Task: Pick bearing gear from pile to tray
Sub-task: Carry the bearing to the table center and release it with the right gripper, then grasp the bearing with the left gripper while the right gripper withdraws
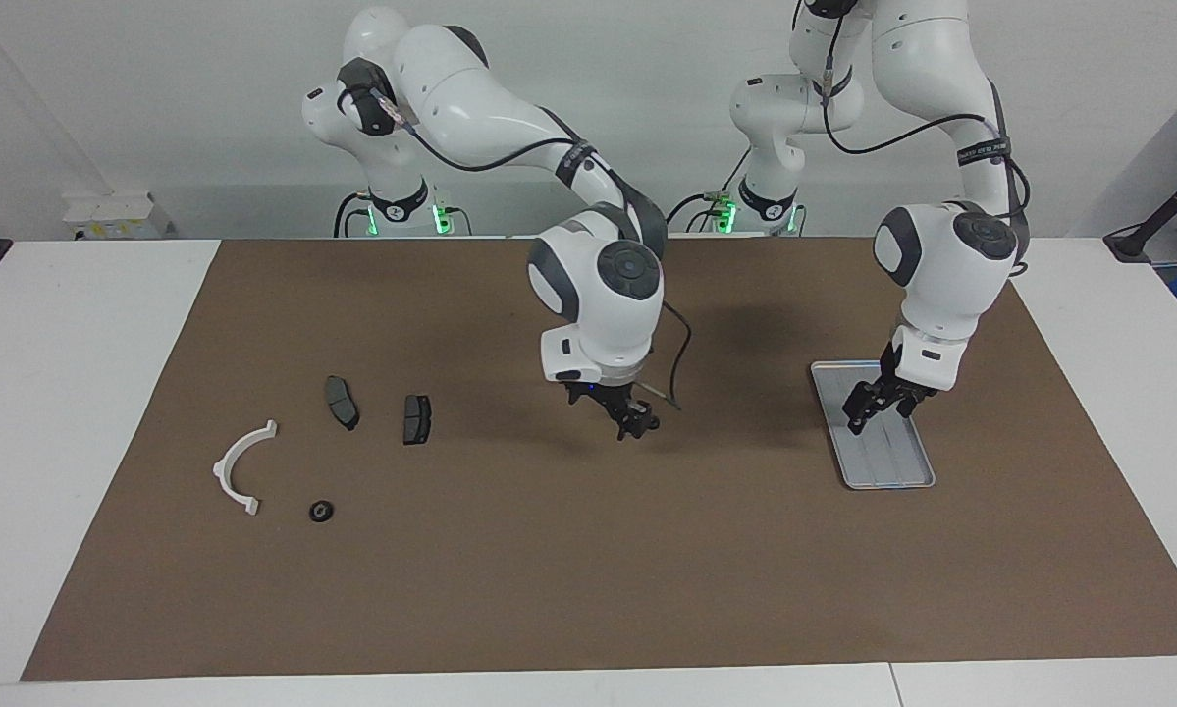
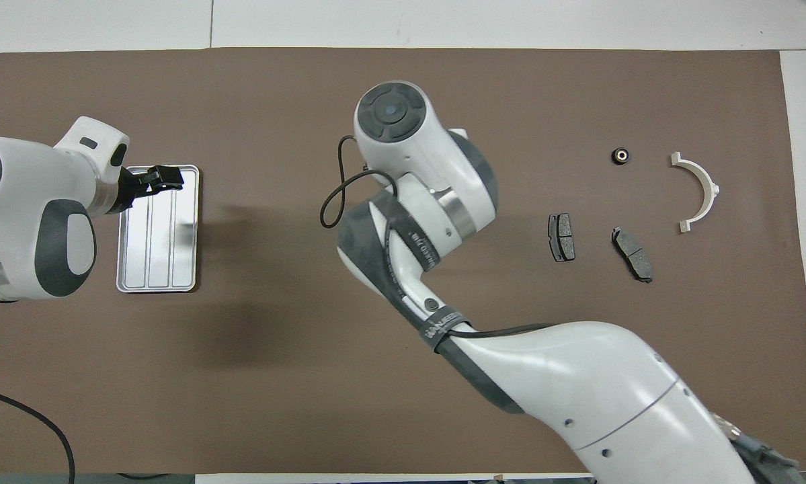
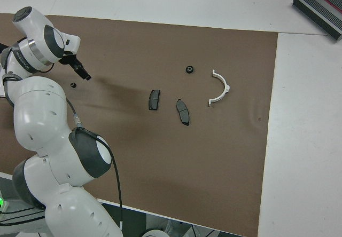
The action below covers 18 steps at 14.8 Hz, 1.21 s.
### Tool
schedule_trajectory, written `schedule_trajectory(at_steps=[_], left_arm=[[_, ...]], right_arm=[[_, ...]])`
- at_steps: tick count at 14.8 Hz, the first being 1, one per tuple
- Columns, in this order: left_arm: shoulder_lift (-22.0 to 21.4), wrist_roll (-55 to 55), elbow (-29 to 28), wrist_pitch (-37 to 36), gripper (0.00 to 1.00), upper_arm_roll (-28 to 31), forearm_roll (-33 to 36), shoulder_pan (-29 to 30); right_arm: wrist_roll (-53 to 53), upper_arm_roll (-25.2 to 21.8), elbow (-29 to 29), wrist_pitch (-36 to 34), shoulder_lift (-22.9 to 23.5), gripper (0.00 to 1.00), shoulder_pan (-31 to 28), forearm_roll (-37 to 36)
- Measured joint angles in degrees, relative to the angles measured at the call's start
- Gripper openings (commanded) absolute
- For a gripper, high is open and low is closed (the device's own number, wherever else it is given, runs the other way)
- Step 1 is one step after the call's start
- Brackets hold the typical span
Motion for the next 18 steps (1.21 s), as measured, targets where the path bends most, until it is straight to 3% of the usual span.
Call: schedule_trajectory(at_steps=[4, 8, 14, 18], left_arm=[[0.04, -1.49, 4.91, -7.33, 1.0, -0.4, 0.5, -1.35], [0.84, -13.13, 10.41, -12.56, 1.0, -0.74, 3.04, -9.72], [2.38, -25.37, 10.66, -11.84, 1.0, -1.08, 3.23, -21.11], [5.69, -31.3, 10.6, -8.4, 1.0, -1.09, 3.23, -25.02]], right_arm=[[-29.59, -0.02, 0.4, -5.37, -5.35, 1.0, -11.39, -0.01], [-48.36, 0.01, -2.78, -3.0, -5.71, 1.0, -21.21, -0.01], [-53.88, 0.0, -17.94, 13.81, -6.87, 1.0, -28.91, -0.21], [-53.89, 0.0, -20.71, 18.4, -5.32, 1.0, -31.1, -1.6]])
